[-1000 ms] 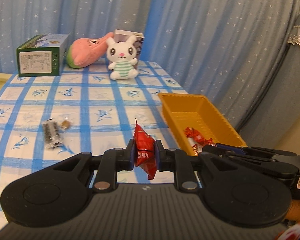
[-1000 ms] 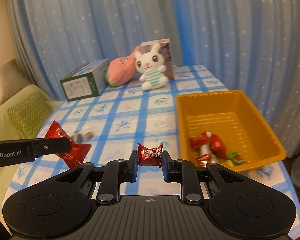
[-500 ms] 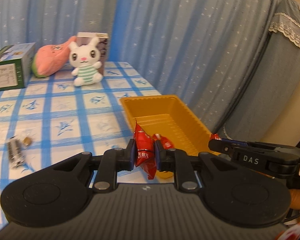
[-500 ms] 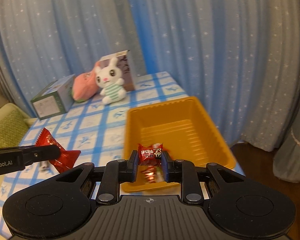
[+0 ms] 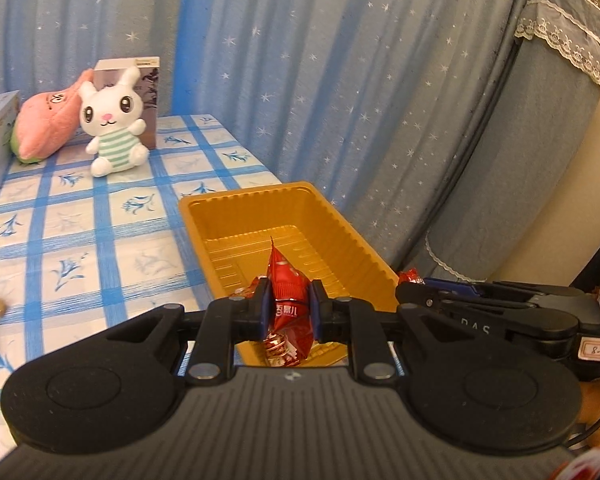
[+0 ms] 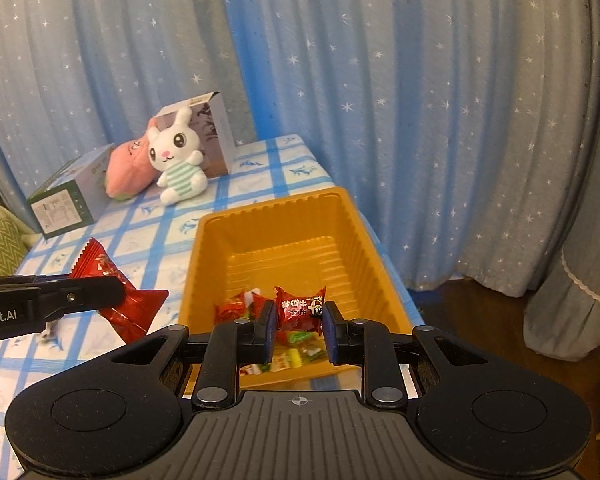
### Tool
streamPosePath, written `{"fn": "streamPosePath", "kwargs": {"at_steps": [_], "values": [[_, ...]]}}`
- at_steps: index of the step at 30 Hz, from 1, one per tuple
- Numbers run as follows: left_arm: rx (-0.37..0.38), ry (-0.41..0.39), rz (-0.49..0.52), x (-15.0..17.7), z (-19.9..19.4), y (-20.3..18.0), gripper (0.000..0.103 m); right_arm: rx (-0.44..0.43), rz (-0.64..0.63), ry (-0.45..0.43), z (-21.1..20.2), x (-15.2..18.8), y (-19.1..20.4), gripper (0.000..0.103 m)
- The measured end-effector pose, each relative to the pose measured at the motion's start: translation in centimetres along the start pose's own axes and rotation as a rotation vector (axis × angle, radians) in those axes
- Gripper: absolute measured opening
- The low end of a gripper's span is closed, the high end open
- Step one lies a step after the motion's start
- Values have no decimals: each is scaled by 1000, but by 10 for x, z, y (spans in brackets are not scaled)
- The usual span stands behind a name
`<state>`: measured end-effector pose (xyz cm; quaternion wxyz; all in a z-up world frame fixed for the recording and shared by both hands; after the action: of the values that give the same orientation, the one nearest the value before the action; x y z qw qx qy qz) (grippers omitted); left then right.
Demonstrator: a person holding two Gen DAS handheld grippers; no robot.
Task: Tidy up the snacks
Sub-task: 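Open both grippers to drop the red candies into the orange tray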
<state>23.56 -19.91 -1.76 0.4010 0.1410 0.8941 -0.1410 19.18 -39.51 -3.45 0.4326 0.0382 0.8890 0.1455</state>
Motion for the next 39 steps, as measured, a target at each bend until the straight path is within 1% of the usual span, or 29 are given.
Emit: {"fn": "streamPosePath", "kwargs": {"at_steps": [13,16,18,19,20,25,32,39], "values": [[21,61,10,-7,48,-8,17,16,8,22,26,-9,-23,24],[26,84,0,-6,60,-7,17,19,10,26,31,-11,-25,24],[44,94,-20,-7,69,-6,18,20,11,28,34,-10,-26,24],[44,102,-27,-8,74,-6,18,20,11,30,35,-10,-25,24],[35,107,-30,-9,77,-5,22,20,12,31,36,-10,-26,24],[11,78,-13,-11,72,1,25,23,15,36,38,-8,-27,24],[-28,72,-53,-2,57,19,26,16,15,42,40,-7,-24,24],[-52,56,-64,4,43,28,27,2,6,38,43,-11,-17,25]]}}
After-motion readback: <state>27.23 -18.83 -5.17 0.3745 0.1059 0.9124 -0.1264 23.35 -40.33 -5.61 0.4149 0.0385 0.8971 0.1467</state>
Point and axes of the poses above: each gripper's, at about its wrist camera, not at the fingertips, and z roughly the way its jaws point, y to its left, x to its underside, the point moved 2 cm from there along z, roughly the way its jaws point, and after that the axes turned 8 degrees about -x, right-handed, at the moved point
